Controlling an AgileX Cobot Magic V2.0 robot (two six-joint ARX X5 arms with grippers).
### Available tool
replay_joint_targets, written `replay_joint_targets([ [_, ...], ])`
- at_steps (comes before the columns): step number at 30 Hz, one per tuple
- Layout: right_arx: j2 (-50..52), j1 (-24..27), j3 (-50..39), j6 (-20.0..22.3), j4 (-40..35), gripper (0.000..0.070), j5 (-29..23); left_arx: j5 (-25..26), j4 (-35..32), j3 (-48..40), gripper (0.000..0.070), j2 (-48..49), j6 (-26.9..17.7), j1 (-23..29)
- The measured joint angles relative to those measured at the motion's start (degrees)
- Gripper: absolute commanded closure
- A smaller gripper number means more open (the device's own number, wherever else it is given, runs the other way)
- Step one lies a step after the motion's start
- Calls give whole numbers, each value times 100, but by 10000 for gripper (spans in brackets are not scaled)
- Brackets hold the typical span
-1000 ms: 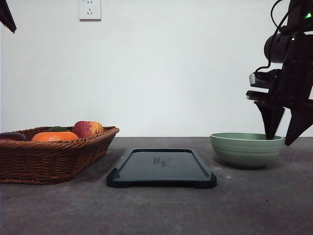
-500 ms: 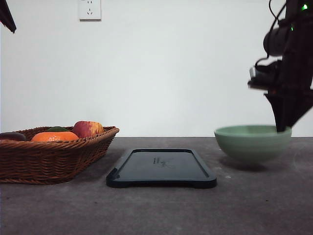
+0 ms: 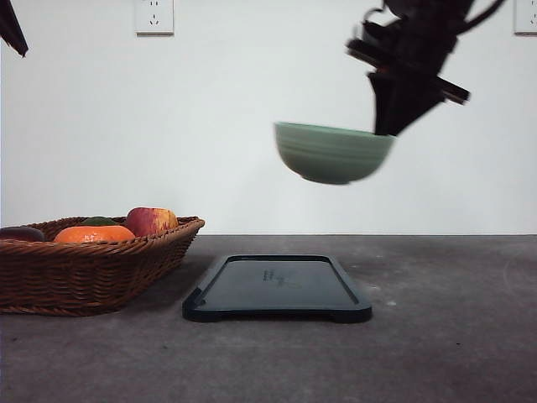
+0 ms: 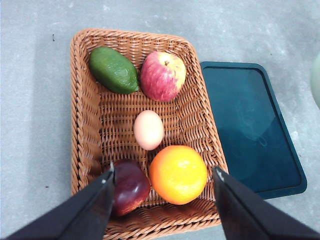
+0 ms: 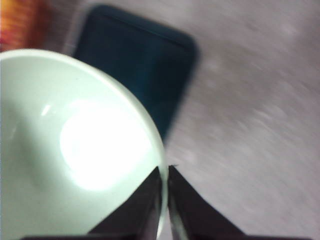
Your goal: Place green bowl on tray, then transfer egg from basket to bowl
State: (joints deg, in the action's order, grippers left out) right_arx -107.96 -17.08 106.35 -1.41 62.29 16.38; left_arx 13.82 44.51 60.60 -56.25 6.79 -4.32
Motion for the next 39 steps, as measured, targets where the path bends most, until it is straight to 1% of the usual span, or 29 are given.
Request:
replay_joint_targets([
  [7, -721, -395, 495, -199, -64, 700, 3, 0, -4, 0, 316, 0, 0, 0],
  [13, -1188, -599, 526, -220, -171, 700, -178, 0, -4, 0, 316, 0, 0, 0],
  [21, -1609, -694, 542, -250, -291, 700, -330, 0, -4, 0, 316, 0, 0, 0],
  [33, -1831, -719, 548, -337, -179, 691, -310, 0, -4, 0, 316, 0, 0, 0],
  [34, -1854, -719, 548, -339, -139, 679, -310, 0, -4, 0, 316, 0, 0, 0],
  [36, -1882, -719, 548, -339, -113, 608, -305, 0, -4, 0, 316, 0, 0, 0],
  [37, -1882, -719, 548, -339, -114, 560, -304, 0, -4, 0, 316, 0, 0, 0],
  [39, -1882, -722, 548, -343, -96, 501, -301, 0, -4, 0, 316, 0, 0, 0],
])
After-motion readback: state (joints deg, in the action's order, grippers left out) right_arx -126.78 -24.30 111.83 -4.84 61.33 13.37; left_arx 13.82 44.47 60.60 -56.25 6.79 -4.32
